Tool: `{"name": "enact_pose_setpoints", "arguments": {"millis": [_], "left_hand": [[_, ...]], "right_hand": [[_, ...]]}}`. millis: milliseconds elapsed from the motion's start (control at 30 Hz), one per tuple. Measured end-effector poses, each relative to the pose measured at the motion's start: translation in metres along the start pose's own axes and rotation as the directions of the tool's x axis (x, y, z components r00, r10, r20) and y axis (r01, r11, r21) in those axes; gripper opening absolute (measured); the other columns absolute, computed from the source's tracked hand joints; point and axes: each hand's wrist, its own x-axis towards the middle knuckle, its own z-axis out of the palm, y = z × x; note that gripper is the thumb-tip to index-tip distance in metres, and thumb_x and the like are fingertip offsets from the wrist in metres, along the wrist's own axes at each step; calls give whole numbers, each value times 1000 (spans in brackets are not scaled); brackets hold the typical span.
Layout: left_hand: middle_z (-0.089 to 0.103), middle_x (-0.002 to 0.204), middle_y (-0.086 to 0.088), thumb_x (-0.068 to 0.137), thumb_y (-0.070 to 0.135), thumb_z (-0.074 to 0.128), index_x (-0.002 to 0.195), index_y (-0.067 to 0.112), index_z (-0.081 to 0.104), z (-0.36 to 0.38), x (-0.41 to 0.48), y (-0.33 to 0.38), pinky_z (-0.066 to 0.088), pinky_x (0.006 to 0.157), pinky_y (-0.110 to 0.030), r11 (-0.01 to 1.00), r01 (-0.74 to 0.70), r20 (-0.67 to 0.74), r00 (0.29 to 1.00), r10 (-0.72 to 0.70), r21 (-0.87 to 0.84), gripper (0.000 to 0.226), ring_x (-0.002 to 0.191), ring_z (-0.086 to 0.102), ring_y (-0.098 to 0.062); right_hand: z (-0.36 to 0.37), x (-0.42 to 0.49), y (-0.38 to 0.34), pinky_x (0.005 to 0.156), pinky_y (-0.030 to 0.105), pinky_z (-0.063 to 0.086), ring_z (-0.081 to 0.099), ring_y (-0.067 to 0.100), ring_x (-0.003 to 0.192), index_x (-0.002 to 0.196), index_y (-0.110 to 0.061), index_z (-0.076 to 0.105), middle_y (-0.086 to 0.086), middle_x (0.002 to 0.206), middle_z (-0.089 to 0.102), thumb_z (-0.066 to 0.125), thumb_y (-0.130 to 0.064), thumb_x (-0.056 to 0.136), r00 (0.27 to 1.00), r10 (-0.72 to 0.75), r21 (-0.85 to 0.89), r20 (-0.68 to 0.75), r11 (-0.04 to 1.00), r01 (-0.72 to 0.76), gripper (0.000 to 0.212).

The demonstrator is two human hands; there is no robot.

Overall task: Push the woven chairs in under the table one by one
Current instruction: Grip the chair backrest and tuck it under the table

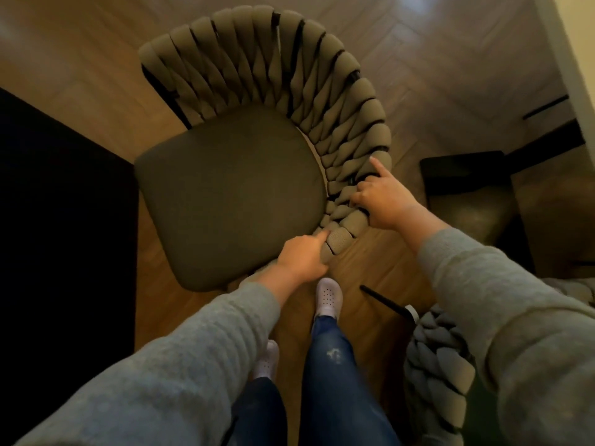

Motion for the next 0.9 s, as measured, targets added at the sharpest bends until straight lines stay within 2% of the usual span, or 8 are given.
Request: {"name": "enact_pose_setpoints", "arguments": {"millis": [200,433,567,667,767,833,900], "left_hand": [[63,121,-11,87,29,60,149,23,30,22,-70,-38,49,92,-42,992,-118,73,991,115,36,69,109,60,-34],[62,123,-6,84,28,65,148,29,31,40,-154,-119,47,91,-39,960,-228,201,960,194,164,72,110,60,-28],[62,127,-1,88,32,61,148,33,30,42,-197,-167,47,91,-38,940,-254,251,948,195,229,67,111,60,-24],[56,136,3,89,35,60,149,35,27,46,-227,-195,45,97,-36,928,-247,279,945,169,278,68,118,56,-19],[46,145,9,88,35,63,148,37,28,50,-243,-208,40,106,-35,933,-241,288,944,162,267,70,129,47,-15],[44,147,9,85,39,66,148,36,29,50,-245,-206,37,108,-35,939,-225,306,942,140,262,74,132,44,-13],[43,148,7,80,56,66,150,33,26,49,-244,-197,32,111,-37,959,-157,311,947,78,236,83,133,42,-14]], "right_hand": [[12,-40,-91,118,56,-1,56,20,114,116,-27,63,-4,105,64,56,-23,87,992,123,85,2,989,-122,30],[13,-63,-229,117,56,-2,56,22,109,116,-25,62,-1,106,64,52,-28,90,956,286,140,64,946,-293,27],[5,-67,-303,117,56,4,58,25,104,111,-19,62,4,103,64,49,-27,92,951,302,207,64,928,-309,24],[-1,-69,-342,116,55,11,57,28,106,113,-16,61,8,107,63,49,-23,92,966,247,254,78,932,-259,25],[-2,-75,-352,107,46,26,55,29,110,119,-17,56,8,112,62,53,-28,91,990,98,308,97,943,-123,30],[-3,-79,-339,105,40,31,51,27,117,131,-21,48,7,122,58,61,-41,87,989,-59,358,133,934,7,50],[-9,-82,-308,107,38,32,43,25,126,142,-27,40,4,135,50,68,-54,79,970,-197,426,141,896,120,75]]}}
